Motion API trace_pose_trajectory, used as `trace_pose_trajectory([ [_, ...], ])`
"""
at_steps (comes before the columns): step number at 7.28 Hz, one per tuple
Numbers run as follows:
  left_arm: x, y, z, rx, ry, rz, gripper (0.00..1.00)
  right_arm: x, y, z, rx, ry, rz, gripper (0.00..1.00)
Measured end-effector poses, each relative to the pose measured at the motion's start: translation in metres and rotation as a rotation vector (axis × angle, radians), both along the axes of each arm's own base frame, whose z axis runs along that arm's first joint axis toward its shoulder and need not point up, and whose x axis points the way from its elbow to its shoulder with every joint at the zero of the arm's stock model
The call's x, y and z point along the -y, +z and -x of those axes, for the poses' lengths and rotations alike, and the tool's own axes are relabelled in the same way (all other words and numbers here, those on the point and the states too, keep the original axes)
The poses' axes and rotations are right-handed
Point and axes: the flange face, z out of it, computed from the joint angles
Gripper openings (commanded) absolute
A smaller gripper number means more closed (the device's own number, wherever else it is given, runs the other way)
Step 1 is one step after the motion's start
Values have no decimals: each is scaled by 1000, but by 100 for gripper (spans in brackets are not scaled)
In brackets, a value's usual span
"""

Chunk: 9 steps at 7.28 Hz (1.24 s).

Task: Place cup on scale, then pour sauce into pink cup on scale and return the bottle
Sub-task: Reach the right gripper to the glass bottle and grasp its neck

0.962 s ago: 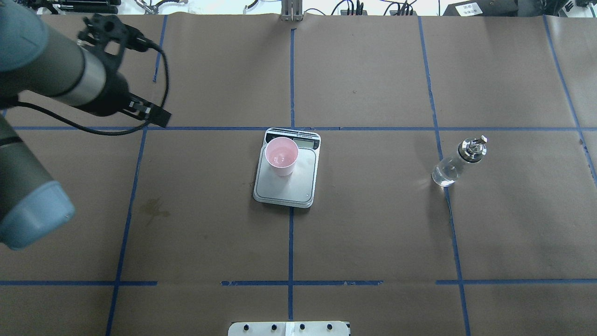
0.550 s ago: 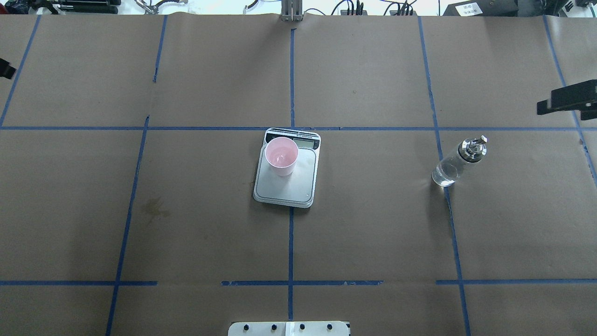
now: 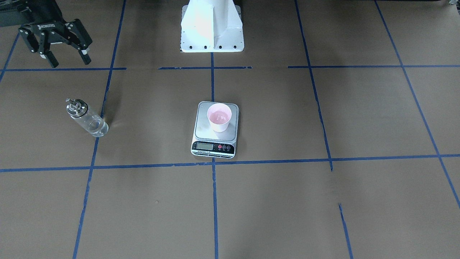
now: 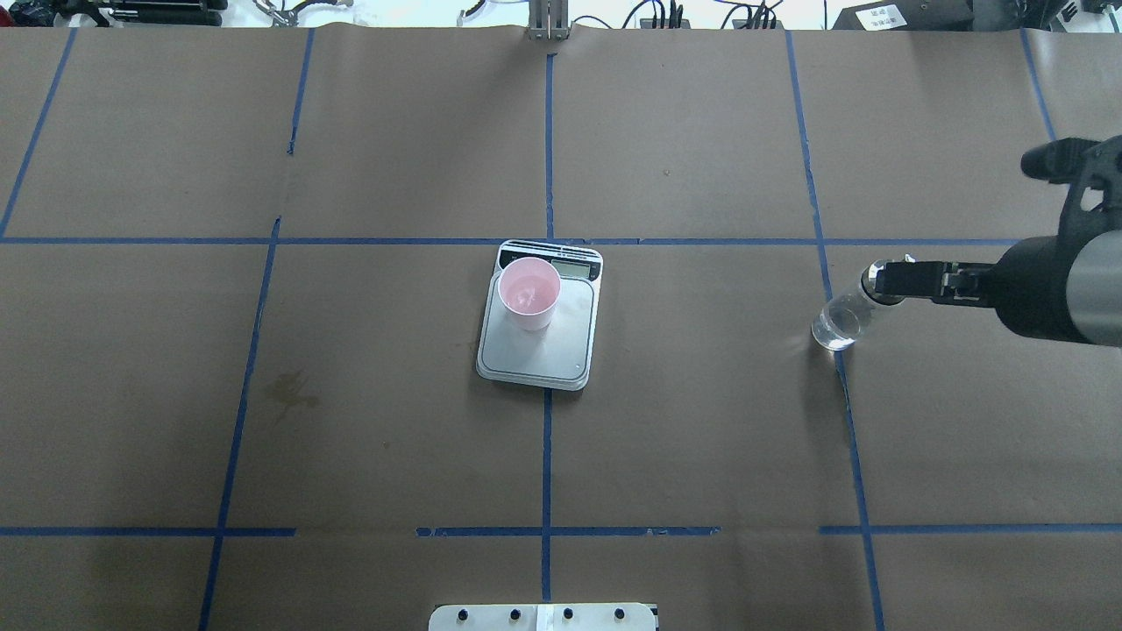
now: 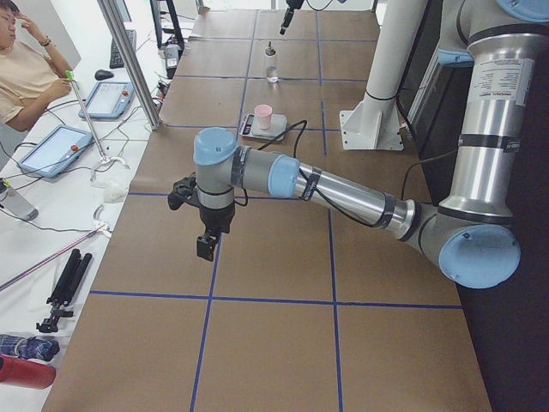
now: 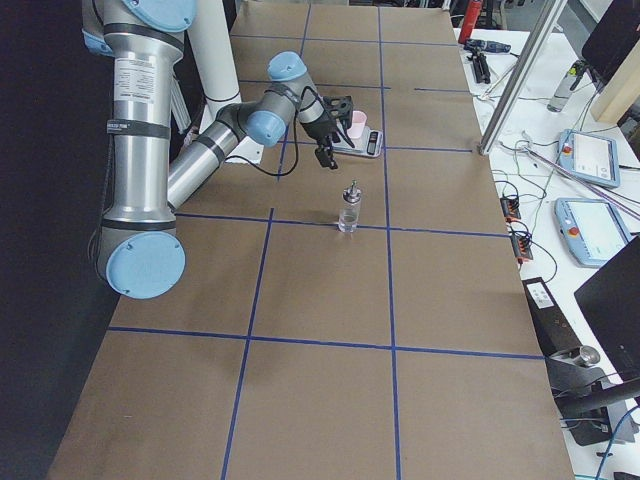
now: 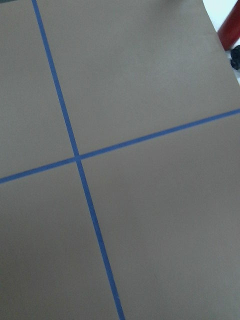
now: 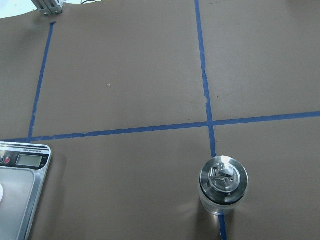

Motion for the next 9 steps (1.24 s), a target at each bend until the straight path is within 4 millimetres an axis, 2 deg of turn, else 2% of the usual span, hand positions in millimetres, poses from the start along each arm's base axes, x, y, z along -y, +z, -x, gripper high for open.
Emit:
trace_pose_trajectory([
  [1, -15, 16, 3, -46, 12, 20, 100, -18, 14, 13, -24, 35, -46, 100],
  [3, -24, 23, 3, -90, 19, 30, 100, -42, 55, 49, -85, 131, -130, 100],
  [5, -25, 22, 2, -96, 20, 26, 100, -40, 128, 91, -79, 216, -222, 100],
  [6, -25, 21, 2, -97, 21, 24, 100, -37, 155, 102, -77, 242, -251, 100],
  [9, -26, 15, 2, -97, 21, 12, 100, -26, 195, 130, -132, 272, -301, 100],
])
